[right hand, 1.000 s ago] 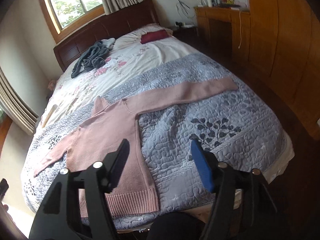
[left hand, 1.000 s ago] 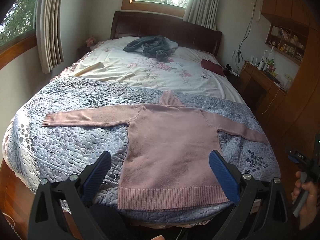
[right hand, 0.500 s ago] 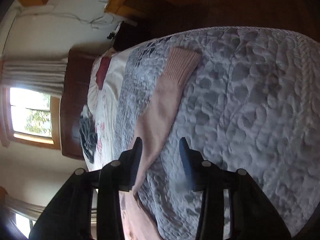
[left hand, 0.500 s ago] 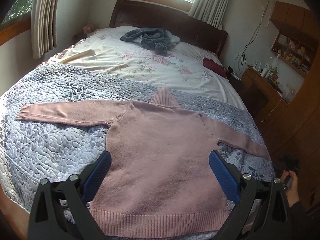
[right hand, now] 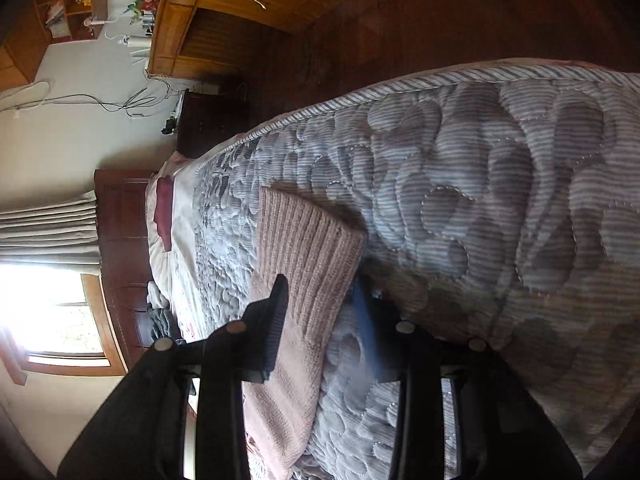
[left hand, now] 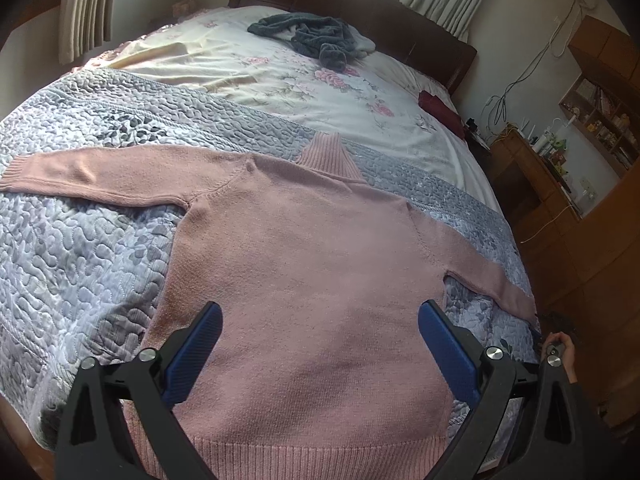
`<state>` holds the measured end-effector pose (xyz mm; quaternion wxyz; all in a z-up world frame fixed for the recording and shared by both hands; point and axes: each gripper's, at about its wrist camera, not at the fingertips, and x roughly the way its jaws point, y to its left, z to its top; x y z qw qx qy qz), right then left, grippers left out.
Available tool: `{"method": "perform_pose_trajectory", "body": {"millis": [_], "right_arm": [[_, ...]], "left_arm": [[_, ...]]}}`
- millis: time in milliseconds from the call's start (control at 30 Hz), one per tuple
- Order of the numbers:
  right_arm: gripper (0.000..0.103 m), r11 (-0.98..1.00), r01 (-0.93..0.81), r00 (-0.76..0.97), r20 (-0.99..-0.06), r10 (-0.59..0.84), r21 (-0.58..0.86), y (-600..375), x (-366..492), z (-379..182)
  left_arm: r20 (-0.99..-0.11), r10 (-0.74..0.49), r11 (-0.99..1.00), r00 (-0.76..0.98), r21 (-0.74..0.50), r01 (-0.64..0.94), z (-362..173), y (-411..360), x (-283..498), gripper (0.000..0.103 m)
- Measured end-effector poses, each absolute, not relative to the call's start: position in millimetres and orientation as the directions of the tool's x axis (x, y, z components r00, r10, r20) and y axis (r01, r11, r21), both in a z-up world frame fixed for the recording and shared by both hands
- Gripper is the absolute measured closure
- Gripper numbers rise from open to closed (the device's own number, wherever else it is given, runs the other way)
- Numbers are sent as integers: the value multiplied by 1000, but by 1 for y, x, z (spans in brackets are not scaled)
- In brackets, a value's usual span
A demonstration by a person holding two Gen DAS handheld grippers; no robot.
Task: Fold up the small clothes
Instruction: 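Grasp the pink sweater's sleeve cuff with the right tool, then fold the held sleeve across the sweater body and open the right tool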
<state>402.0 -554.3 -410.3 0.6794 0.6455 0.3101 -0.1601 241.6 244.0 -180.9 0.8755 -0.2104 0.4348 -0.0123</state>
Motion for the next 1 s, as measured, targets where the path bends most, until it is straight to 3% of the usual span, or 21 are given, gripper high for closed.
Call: {"method": "perform_pose_trajectory", "body": {"millis": [167,233,267,367,700,1000], "right_arm": [[68,133,621,754,-635,165,772,-553,413,-409],[76,158,625,749,-644,155,765,-554,419,-405],[87,177,623,747,-647,153,762,-552,421,-401],[92,245,605,753,-645,131,757,-542,431,-379],[93,571,434,779,-609,150,697,-453,470,-265],[93,705,248,777,-571,266,664,-343,482,-217]], "left_arm": [[-769,-204,893,606,-400,-208,-191,260,244,4],[-770,-207,889,603,-405,-213,-192,265,243,4],[-771,-209,886,601,-410,-217,-193,268,243,4],[-767,-242,860,595,-453,-234,-198,279,243,4],[-760,-237,822,605,-489,-293,-197,299,244,4],[-764,-285,867,578,-463,-184,-181,291,264,4]]}}
